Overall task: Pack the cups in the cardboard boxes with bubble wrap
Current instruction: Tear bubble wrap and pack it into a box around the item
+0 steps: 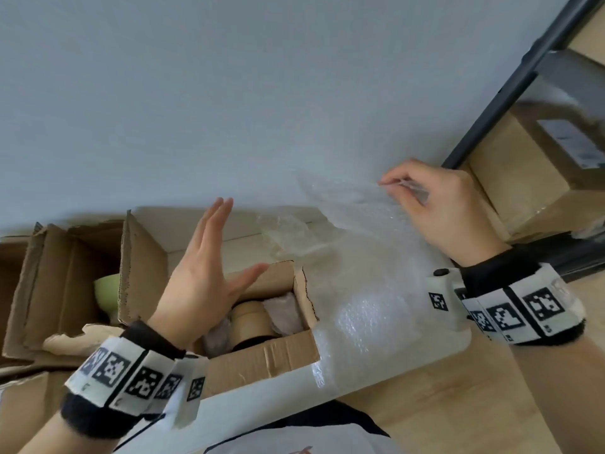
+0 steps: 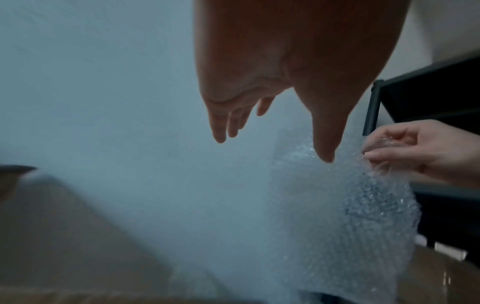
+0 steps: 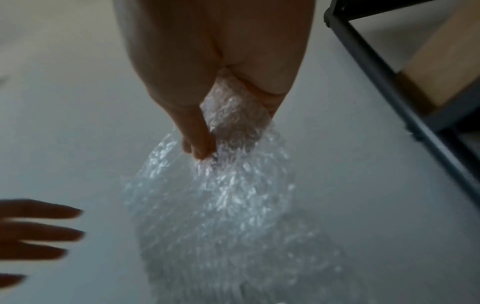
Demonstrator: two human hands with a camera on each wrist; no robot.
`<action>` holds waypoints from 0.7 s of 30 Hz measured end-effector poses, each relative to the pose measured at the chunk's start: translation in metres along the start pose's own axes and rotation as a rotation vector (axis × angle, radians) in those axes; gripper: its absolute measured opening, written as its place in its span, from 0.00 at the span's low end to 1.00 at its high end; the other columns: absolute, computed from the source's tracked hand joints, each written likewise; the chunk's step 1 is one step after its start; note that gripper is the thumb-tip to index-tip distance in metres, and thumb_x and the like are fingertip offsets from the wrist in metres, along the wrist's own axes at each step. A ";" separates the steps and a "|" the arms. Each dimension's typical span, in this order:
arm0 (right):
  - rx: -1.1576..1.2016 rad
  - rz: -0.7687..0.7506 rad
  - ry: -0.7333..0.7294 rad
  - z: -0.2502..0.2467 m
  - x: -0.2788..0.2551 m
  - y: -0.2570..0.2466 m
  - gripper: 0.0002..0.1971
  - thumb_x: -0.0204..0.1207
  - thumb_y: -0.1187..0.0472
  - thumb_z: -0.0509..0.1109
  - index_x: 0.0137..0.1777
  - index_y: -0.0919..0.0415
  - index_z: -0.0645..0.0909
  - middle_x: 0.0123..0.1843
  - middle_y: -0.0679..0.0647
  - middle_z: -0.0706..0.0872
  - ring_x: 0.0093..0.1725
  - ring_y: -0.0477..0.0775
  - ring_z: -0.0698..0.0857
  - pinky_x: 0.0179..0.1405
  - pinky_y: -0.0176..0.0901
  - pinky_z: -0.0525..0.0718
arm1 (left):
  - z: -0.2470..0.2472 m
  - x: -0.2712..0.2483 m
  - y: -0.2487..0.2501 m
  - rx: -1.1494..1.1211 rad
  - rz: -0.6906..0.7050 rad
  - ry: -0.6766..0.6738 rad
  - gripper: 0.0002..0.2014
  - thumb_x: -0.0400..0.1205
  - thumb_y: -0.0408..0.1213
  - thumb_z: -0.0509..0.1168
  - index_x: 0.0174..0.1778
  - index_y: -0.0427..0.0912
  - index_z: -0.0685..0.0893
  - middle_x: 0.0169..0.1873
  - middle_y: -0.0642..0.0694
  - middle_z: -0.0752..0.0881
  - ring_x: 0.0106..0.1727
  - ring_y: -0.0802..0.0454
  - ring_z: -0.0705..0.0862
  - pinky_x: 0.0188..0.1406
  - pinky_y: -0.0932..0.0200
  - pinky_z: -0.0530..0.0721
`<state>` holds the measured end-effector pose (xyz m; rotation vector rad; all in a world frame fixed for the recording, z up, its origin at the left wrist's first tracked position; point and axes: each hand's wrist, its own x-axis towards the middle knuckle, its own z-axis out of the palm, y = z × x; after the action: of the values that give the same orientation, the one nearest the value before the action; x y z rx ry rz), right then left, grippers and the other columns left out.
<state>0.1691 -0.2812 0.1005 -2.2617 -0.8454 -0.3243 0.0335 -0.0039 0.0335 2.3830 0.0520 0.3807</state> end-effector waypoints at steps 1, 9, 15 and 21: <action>0.031 -0.024 -0.007 -0.001 0.006 -0.011 0.05 0.78 0.67 0.69 0.50 0.62 0.85 0.45 0.45 0.87 0.48 0.38 0.84 0.54 0.22 0.79 | 0.000 0.011 0.005 -0.024 -0.003 -0.004 0.49 0.68 0.60 0.67 0.82 0.52 0.51 0.81 0.49 0.60 0.78 0.63 0.59 0.71 0.64 0.61; 0.366 -0.103 0.008 -0.009 0.040 -0.069 0.07 0.77 0.71 0.70 0.52 0.61 0.84 0.45 0.47 0.88 0.46 0.37 0.88 0.54 0.28 0.82 | -0.035 0.064 -0.008 -0.297 -0.106 -0.136 0.07 0.71 0.49 0.73 0.43 0.60 0.86 0.45 0.66 0.88 0.51 0.69 0.84 0.52 0.71 0.78; 0.373 -0.108 -0.121 -0.006 0.034 -0.073 0.06 0.76 0.71 0.71 0.50 0.64 0.87 0.46 0.49 0.91 0.48 0.40 0.89 0.57 0.30 0.82 | -0.055 0.064 -0.018 -0.511 -0.215 -0.034 0.06 0.77 0.37 0.71 0.35 0.42 0.85 0.34 0.45 0.92 0.36 0.48 0.91 0.36 0.66 0.86; 0.392 -0.006 -0.376 0.010 0.008 -0.071 0.07 0.71 0.59 0.73 0.47 0.57 0.90 0.46 0.43 0.91 0.51 0.36 0.88 0.57 0.27 0.80 | -0.081 0.054 -0.009 -0.519 -0.103 -0.012 0.22 0.80 0.17 0.61 0.44 0.51 0.90 0.39 0.49 0.92 0.40 0.53 0.90 0.37 0.64 0.86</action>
<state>0.1284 -0.2319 0.1338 -1.9736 -1.0049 0.2570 0.0629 0.0631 0.0981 1.8620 0.0614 0.2881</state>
